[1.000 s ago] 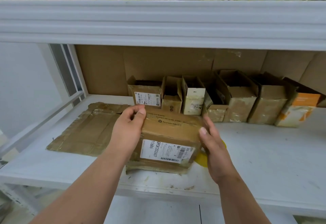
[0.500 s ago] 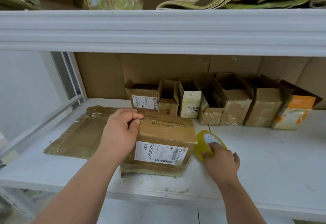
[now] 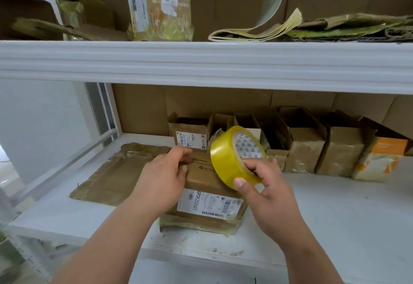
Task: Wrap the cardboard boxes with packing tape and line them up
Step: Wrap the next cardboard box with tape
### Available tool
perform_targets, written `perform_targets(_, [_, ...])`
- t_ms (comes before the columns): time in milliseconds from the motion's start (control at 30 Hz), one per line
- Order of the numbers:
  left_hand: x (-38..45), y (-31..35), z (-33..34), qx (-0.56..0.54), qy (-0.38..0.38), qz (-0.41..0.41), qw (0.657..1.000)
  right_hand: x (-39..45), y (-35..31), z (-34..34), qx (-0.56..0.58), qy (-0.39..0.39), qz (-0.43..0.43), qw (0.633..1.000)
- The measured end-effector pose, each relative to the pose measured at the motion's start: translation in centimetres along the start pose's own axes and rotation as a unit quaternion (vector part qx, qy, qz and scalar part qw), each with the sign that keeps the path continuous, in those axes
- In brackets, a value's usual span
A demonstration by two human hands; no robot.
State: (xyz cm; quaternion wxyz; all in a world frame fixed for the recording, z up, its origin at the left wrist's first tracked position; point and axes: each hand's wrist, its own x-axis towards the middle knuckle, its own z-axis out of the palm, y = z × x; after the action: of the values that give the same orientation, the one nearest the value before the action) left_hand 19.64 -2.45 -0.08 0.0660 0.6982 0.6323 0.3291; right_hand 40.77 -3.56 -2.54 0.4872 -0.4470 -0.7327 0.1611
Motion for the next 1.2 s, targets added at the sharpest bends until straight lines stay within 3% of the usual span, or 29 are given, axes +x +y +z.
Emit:
perform_targets(100, [-0.3, -0.4, -0.5, -0.096, -0.046, -0.026, 0.994, -0.2, -0.3, 0.9, -0.031, -0.024, -0.050, 0.998])
perform_targets(200, [-0.6, -0.5, -1.5, -0.268, -0.058, -0.056, 0.960, -0.4, -0.7, 1.6, -0.044, -0.037, -0.077, 0.995])
perform_targets(267, [-0.9, -0.6, -2.1, -0.317, -0.073, -0.058, 0.944, -0.4, -1.0, 1.9, -0.055, -0.045, -0.088, 0.994])
perform_targets(400, [-1.3, -1.3, -2.4, -0.339, -0.074, -0.034, 0.937, -0.3, -1.7, 2.4, -0.083, -0.064, -0.093, 0.990])
perform_targets(667, [-1.9, -1.5, -2.0, -0.290, 0.041, -0.048, 0.955, 0.4, -3.1, 2.0, -0.162, -0.138, -0.095, 0.972])
perform_targets(933, [-2.0, -1.8, -0.7, -0.313, 0.105, -0.076, 0.941, 2.6, -3.9, 0.1, -0.090, -0.178, -0.037, 0.979])
perform_targets(1100, [-2.3, -1.9, -0.2, -0.297, 0.135, -0.069, 0.943, 4.0, -4.3, -1.3, -0.096, -0.213, -0.084, 0.969])
perform_targets(1200, [-2.3, -3.2, -0.5, -0.331, 0.168, -0.087, 0.924, 4.9, -3.5, -2.6, -0.122, -0.193, -0.093, 0.969])
